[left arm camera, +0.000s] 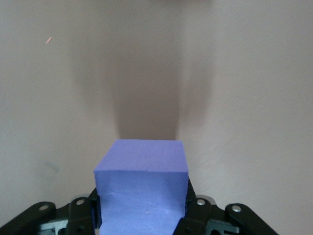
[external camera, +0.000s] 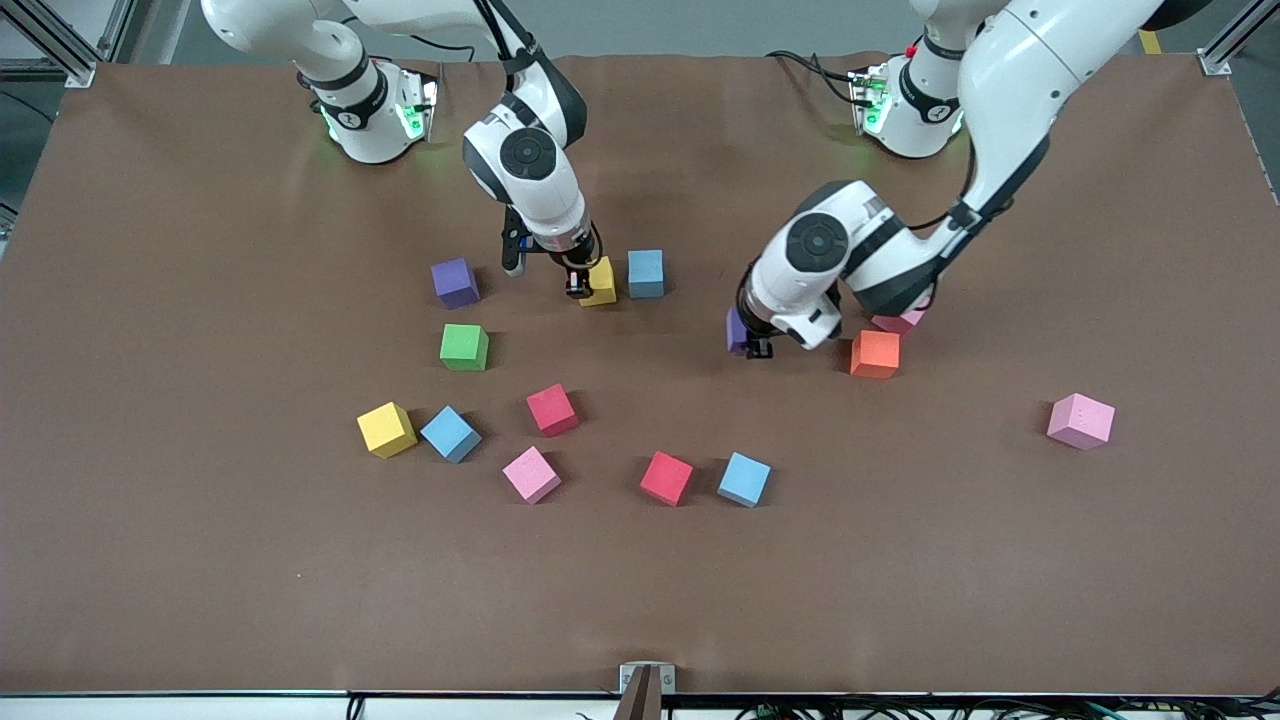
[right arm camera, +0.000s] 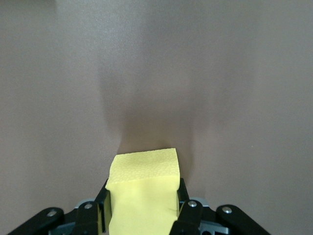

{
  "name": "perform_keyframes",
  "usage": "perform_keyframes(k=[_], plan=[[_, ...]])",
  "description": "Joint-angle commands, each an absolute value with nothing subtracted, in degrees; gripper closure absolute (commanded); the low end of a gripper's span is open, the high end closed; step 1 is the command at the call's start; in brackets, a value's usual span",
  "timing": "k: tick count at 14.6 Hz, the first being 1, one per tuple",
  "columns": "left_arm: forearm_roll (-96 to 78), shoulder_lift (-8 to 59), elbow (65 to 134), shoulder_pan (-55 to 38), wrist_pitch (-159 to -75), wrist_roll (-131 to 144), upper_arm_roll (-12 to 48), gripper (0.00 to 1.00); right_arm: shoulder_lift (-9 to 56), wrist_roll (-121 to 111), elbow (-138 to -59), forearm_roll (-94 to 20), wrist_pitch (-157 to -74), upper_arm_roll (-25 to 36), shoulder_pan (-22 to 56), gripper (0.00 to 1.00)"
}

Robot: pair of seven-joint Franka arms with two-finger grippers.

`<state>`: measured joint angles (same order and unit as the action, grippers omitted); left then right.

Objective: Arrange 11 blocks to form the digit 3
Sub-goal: 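Carry the purple block with the left gripper beside the light blue block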

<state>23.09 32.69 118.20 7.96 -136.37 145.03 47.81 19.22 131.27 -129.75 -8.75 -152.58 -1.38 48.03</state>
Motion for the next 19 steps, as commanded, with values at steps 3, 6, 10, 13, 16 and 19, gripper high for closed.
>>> perform_keyframes(k=[3,6,10,13,16,19], plan=[[24.2,31.9,119.4,3.8,-136.9,155.3,47.7,0.77,19.6,132.4,-130.3,-10.6,-154.8,-1.1,49.7,1.0],[24.3,32.1,119.7,2.4,-136.9,158.5,47.7,0.77,20.0,132.4,-130.3,-11.2,-155.0,-1.1,49.9,1.0],[25.0,33.0,119.8,0.4,-137.4,160.5,47.6,0.77,20.0,132.4,-130.3,-11.2,-155.0,-1.1,50.4,1.0],[25.1,33.9,119.8,-1.0,-139.1,161.5,47.5,0.77,20.0,132.5,-130.3,-11.3,-155.0,-1.1,50.3,1.0],[26.3,34.9,119.8,-1.2,-140.5,161.7,47.5,0.77,20.1,133.2,-129.9,-11.4,-155.1,-1.1,50.4,1.0],[29.7,35.9,119.8,-1.9,-140.8,165.1,47.5,0.77,20.2,133.2,-129.8,-11.4,-155.1,-1.1,50.4,1.0]])
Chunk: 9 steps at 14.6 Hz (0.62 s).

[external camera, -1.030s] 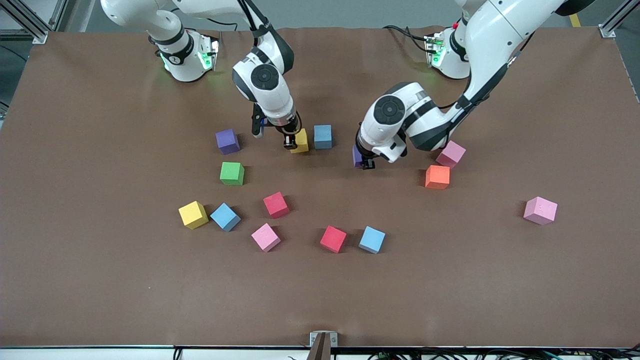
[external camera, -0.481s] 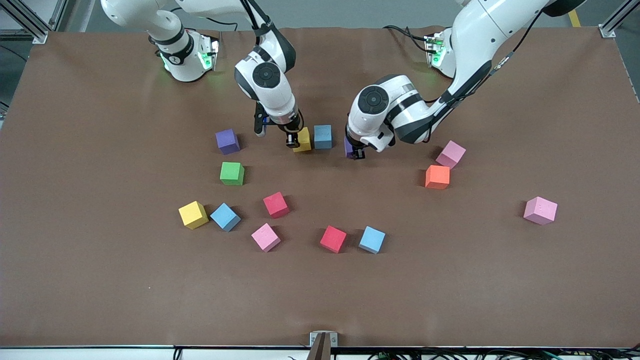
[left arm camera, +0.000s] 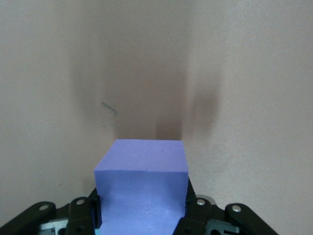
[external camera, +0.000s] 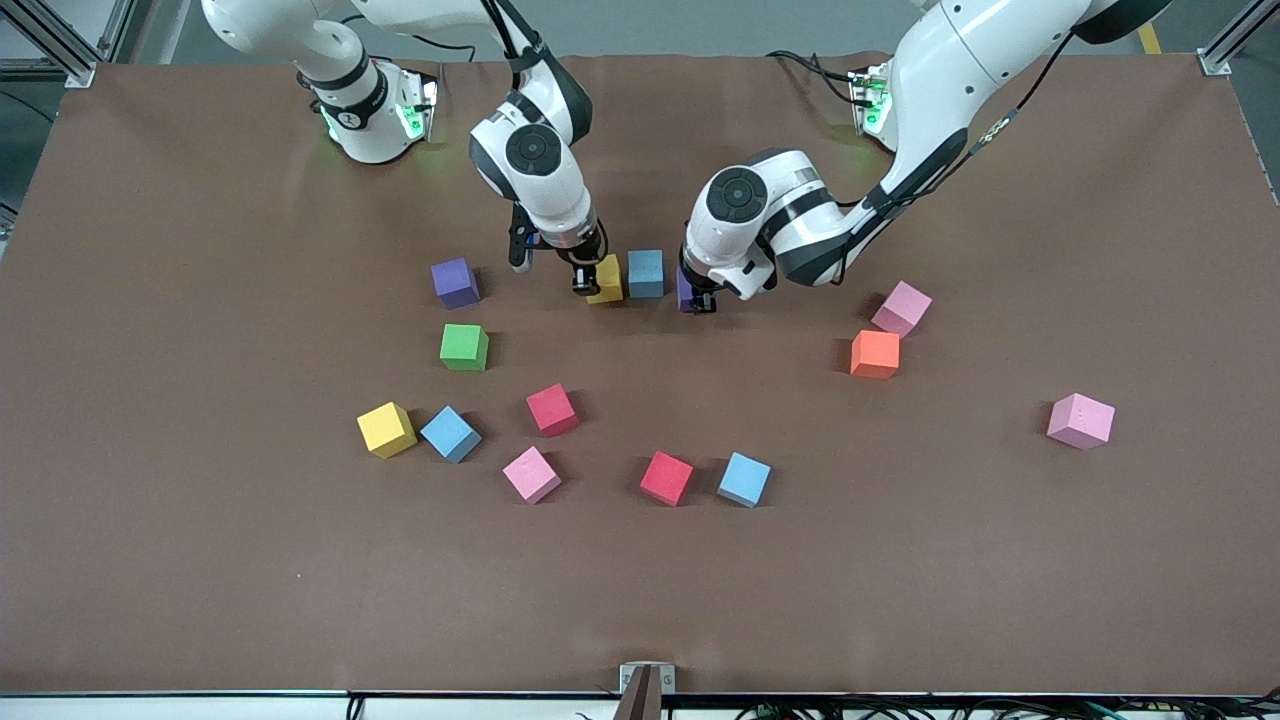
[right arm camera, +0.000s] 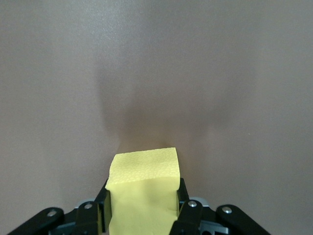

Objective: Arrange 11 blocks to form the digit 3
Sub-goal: 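Lower and align the purple block against the light blue block with the left gripper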

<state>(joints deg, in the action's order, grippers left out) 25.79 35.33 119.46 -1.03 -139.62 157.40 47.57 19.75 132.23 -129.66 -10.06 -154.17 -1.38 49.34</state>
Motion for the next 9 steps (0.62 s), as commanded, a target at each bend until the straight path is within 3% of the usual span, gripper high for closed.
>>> perform_keyframes(k=[1,9], plan=[[30.4,35.9,119.9,-1.9,-140.7,166.1,47.5,0.77,20.2,133.2,-129.8,-11.3,-155.1,-1.1,50.4,1.0],[30.6,36.0,120.0,-3.5,-140.7,169.1,47.5,0.77,21.6,133.4,-128.8,-11.4,-155.1,-1.1,51.0,1.0]])
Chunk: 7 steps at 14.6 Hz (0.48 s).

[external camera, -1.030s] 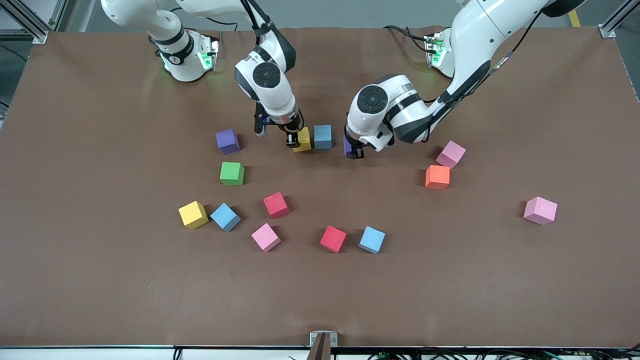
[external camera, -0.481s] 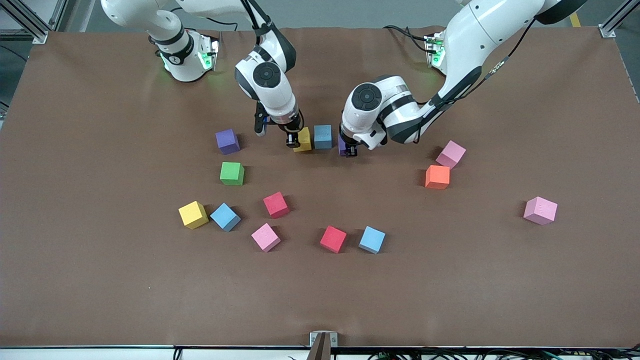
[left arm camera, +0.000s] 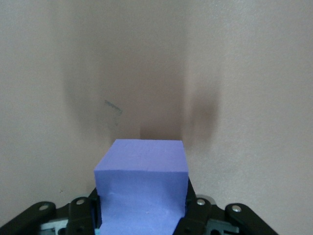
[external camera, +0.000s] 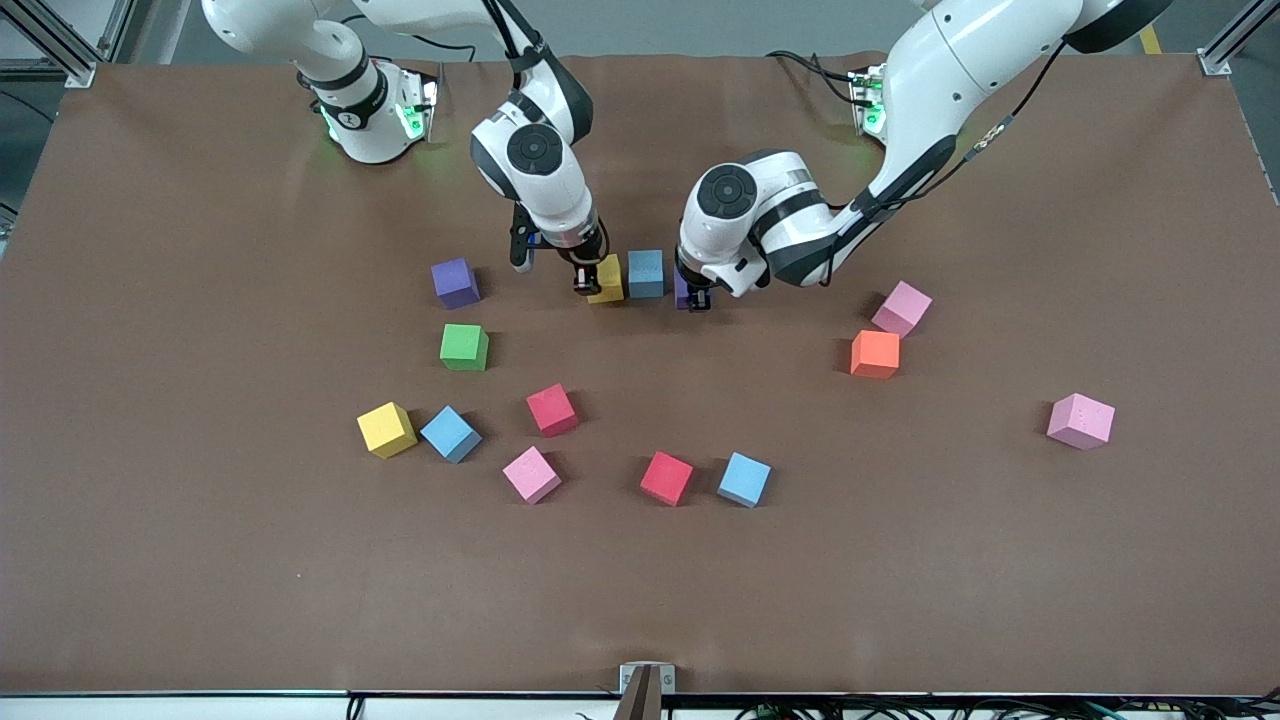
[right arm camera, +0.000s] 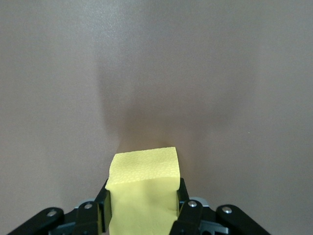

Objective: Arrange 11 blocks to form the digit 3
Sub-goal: 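Lower and align the purple block against the light blue block with the left gripper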

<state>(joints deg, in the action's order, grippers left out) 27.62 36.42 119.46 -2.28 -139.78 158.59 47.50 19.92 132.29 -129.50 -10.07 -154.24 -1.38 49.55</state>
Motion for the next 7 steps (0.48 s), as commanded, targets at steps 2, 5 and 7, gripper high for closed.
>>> perform_keyframes(k=[2,5,7], plan=[[30.5,36.1,120.0,-4.4,-140.7,170.5,47.5,0.77,21.7,134.0,-128.7,-11.3,-155.1,-1.1,51.4,1.0],[30.6,36.0,120.0,-4.7,-140.6,171.4,47.5,0.77,22.0,134.0,-128.5,-11.3,-155.1,-1.1,51.4,1.0],[30.6,36.1,120.0,-5.3,-140.6,171.7,47.5,0.77,22.0,134.0,-128.4,-11.4,-155.1,-1.1,51.5,1.0]])
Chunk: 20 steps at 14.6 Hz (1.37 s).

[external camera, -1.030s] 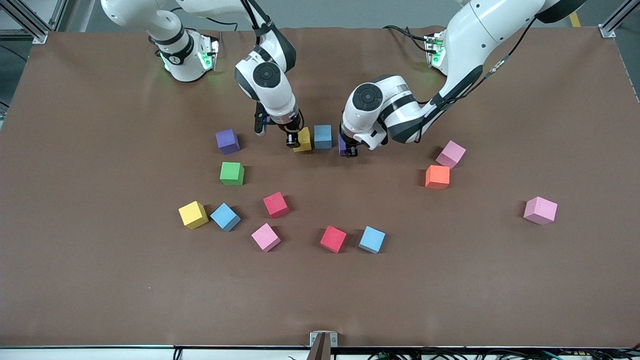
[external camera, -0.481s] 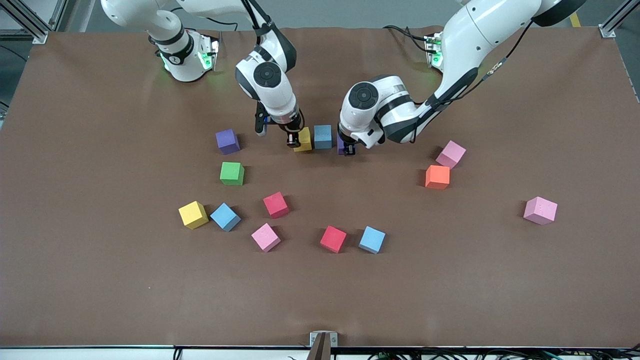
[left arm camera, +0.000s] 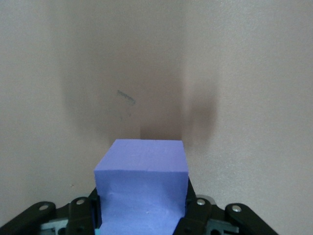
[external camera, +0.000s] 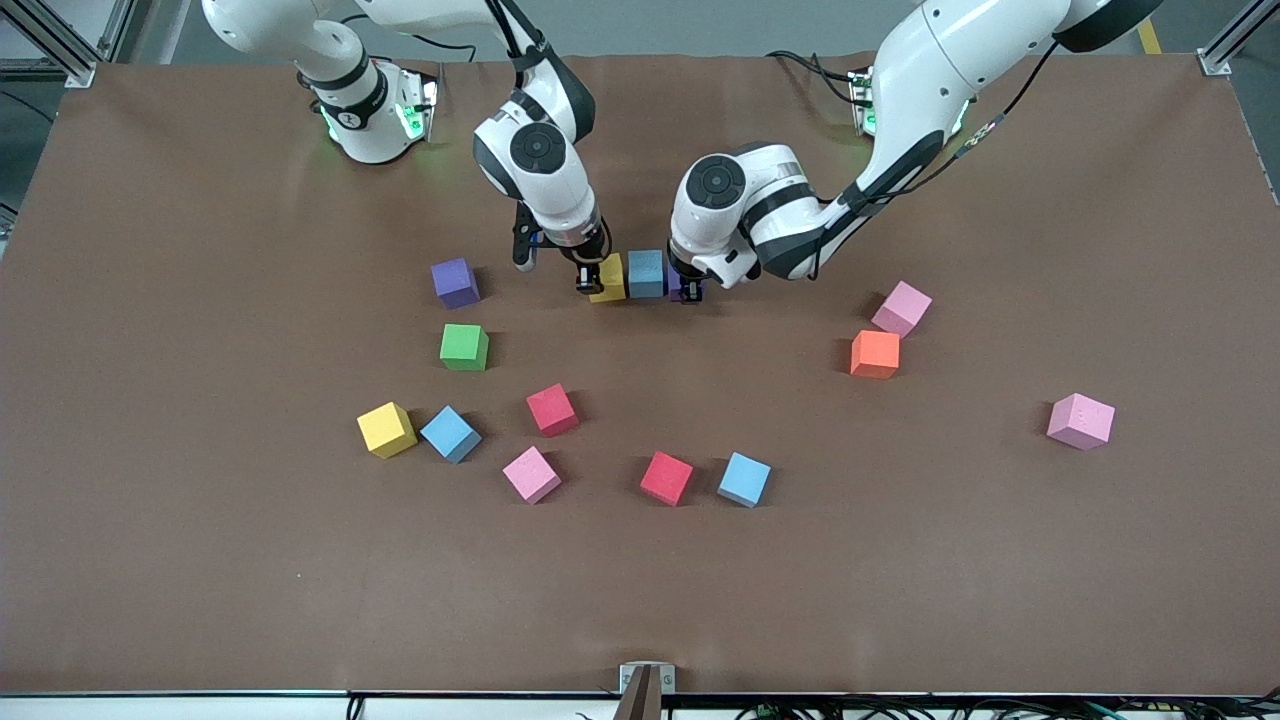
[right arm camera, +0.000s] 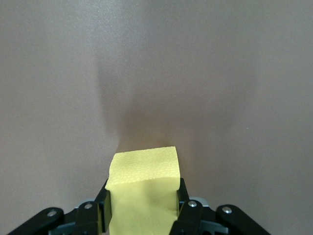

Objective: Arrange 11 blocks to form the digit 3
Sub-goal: 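Lower and align the purple block against the light blue block with the left gripper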

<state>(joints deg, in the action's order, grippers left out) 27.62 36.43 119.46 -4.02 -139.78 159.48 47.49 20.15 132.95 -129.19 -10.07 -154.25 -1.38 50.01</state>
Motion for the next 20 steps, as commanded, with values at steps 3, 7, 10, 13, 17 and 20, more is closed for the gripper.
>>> perform_keyframes(k=[3,7,10,13,17,20], plan=[[30.5,36.1,120.2,-5.4,-140.7,171.9,47.5,0.77,22.1,134.0,-128.3,-11.3,-155.1,-1.1,51.5,1.0],[30.6,36.6,120.2,-5.5,-140.8,172.2,47.5,0.77,22.5,134.0,-128.2,-11.3,-155.1,-1.1,51.5,1.0],[30.6,37.1,120.1,-5.8,-140.8,172.2,47.5,0.77,22.7,134.1,-127.8,-11.3,-155.0,-1.1,51.5,1.0],[30.6,37.2,120.1,-5.9,-140.8,172.7,47.5,0.77,22.7,134.5,-127.7,-11.3,-155.0,-1.1,51.5,1.0],[30.5,37.6,120.1,-5.9,-141.6,173.0,47.5,0.77,23.2,134.5,-127.3,-11.4,-155.0,-1.1,51.6,1.0],[30.6,37.6,120.0,-6.3,-141.6,173.6,47.4,0.77,23.3,134.6,-127.0,-11.3,-155.0,-1.1,51.6,1.0]])
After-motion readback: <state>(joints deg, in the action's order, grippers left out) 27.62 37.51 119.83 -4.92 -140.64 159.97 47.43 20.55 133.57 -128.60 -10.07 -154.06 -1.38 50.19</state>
